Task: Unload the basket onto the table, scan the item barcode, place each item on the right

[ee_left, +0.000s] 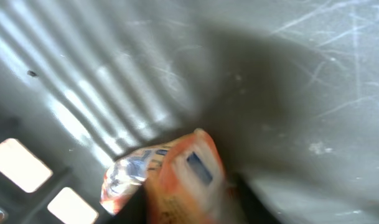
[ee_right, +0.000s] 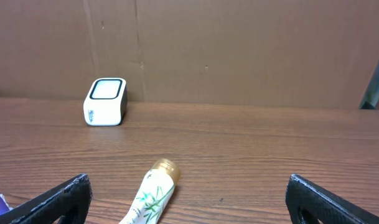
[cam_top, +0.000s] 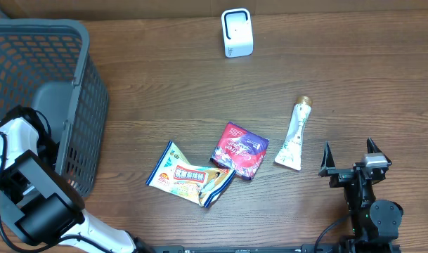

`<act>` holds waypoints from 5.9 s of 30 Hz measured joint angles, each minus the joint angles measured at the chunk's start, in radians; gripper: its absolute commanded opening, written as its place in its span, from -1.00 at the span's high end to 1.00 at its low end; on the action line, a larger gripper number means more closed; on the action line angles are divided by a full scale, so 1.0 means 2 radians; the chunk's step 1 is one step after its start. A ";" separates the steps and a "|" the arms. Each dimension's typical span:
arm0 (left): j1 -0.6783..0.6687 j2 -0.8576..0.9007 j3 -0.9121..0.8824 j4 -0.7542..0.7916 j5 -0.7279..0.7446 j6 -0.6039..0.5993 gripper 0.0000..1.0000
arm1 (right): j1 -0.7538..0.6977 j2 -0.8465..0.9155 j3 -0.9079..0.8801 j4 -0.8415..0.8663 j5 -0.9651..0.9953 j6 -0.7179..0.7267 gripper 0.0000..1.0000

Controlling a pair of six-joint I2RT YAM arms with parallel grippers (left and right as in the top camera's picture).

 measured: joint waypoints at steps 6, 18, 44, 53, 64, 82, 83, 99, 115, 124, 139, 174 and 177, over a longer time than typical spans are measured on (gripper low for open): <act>0.001 -0.001 0.039 -0.032 -0.004 0.005 0.92 | 0.000 0.000 0.000 0.000 0.000 0.000 -1.00; 0.000 0.000 0.426 -0.175 0.142 0.021 0.92 | 0.000 0.000 0.000 0.000 0.000 0.000 -1.00; -0.572 0.012 0.484 -0.176 0.283 0.073 0.92 | 0.000 0.000 0.000 0.000 0.000 0.000 -1.00; -0.681 0.184 0.449 -0.106 0.248 0.044 0.70 | 0.000 0.000 0.000 0.000 0.000 0.000 -1.00; -0.690 0.212 0.452 -0.107 0.246 0.031 -0.43 | 0.000 0.000 0.000 0.000 0.000 0.000 -1.00; -0.568 0.169 0.733 -0.276 0.249 0.033 -1.00 | 0.000 0.000 0.000 0.000 0.000 0.000 -1.00; -0.560 0.153 0.733 -0.276 0.251 0.033 -1.00 | 0.000 0.000 0.000 0.000 0.000 0.000 -1.00; -0.390 -0.009 0.599 -0.275 0.038 0.039 0.92 | 0.000 0.000 0.000 0.000 0.000 0.000 -1.00; -0.294 0.002 0.416 -0.181 -0.053 0.035 0.92 | 0.000 0.000 0.000 0.000 0.000 0.000 -1.00; -0.261 0.002 0.415 -0.159 -0.030 0.054 0.92 | 0.000 0.000 0.000 0.000 0.000 0.000 -1.00; -0.261 -0.003 0.632 -0.268 0.133 0.064 -0.49 | 0.000 0.000 0.000 0.000 0.000 0.000 -1.00; -0.261 -0.051 0.660 -0.278 0.264 0.063 -1.00 | 0.000 0.001 0.000 0.068 -0.167 0.010 -1.00; -0.261 -0.051 0.660 -0.278 0.264 0.063 -1.00 | 0.000 0.000 0.000 0.184 -0.349 0.014 -1.00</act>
